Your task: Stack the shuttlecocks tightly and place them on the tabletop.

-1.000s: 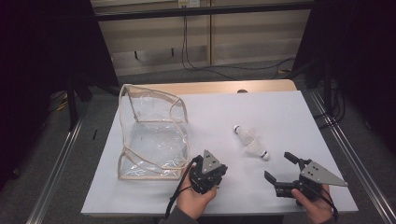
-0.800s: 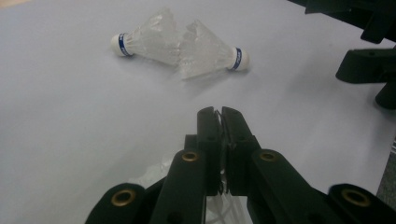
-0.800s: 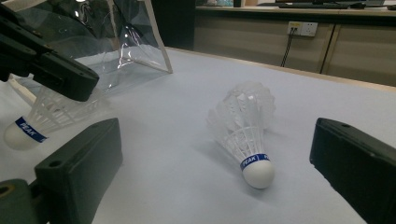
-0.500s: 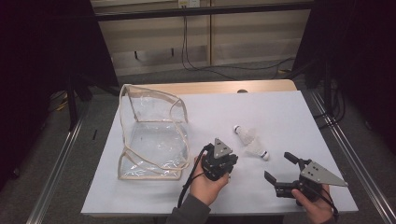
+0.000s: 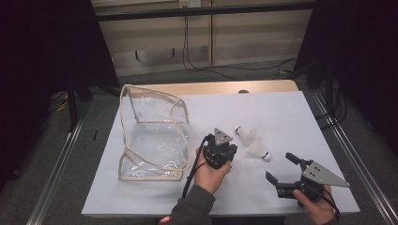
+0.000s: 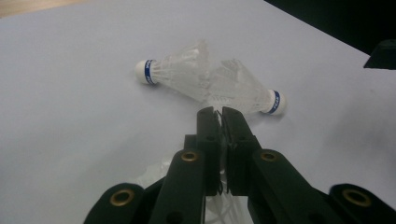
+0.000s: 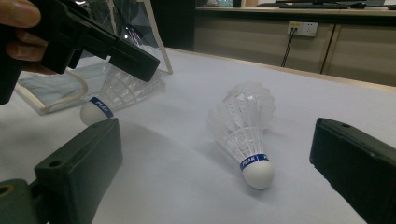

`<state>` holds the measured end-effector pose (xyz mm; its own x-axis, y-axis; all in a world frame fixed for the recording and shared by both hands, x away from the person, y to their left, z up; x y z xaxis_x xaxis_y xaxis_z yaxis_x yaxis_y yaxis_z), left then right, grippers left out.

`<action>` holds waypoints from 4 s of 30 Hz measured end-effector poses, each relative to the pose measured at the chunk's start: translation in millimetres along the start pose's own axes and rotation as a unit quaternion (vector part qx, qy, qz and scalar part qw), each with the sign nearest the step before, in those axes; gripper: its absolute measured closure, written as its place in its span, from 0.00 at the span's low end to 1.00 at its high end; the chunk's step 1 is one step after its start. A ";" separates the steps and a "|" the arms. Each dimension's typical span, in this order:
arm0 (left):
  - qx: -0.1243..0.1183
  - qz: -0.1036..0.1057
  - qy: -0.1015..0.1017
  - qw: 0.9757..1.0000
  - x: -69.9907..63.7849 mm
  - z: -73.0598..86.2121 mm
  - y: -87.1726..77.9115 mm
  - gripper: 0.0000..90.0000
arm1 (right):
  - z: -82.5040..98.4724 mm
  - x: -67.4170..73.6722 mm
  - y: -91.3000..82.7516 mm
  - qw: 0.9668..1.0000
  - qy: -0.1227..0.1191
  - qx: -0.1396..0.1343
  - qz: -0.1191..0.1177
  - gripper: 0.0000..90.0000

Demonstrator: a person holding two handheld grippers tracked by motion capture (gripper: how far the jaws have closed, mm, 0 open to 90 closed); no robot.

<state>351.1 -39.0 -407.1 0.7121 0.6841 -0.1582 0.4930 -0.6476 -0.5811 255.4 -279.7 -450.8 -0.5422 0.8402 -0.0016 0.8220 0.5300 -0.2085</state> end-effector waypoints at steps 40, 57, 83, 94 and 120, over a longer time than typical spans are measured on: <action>-0.002 -0.100 0.007 0.995 51.7 -17.8 39.1 0.93 | -0.2 -0.4 0.1 1.000 0.002 -0.002 -0.001 0.02; 0.015 -0.060 -0.001 0.998 47.8 -13.1 50.6 0.81 | 0.4 0.0 1.4 1.000 0.002 0.000 -0.006 0.02; 0.003 -0.029 -0.002 1.000 40.7 -15.9 54.2 0.65 | 0.6 0.2 2.1 1.000 0.002 0.002 -0.009 0.02; 0.000 -0.026 -0.026 0.999 40.4 -16.5 60.7 0.51 | 0.5 0.6 1.9 1.000 0.003 0.002 -0.010 0.02; 0.020 -0.061 -0.057 0.996 48.7 -37.8 53.1 0.25 | 0.1 0.9 2.2 1.000 -0.001 0.002 -0.011 0.02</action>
<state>430.9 -52.8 -415.4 0.5862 0.7915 -0.1732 0.5494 -0.5454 -0.6330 256.7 -277.7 -451.3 -0.5602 0.8283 0.0009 0.8094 0.5477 -0.2121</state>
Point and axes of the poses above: each handheld gripper's, and its own axes: y roughly forward along the jaws, z roughly out of its underside, x roughly to its left, the point moved 2 cm from there along y, roughly forward along the jaws, and after that the axes turned 2 degrees about -y, right-handed, at the moved point
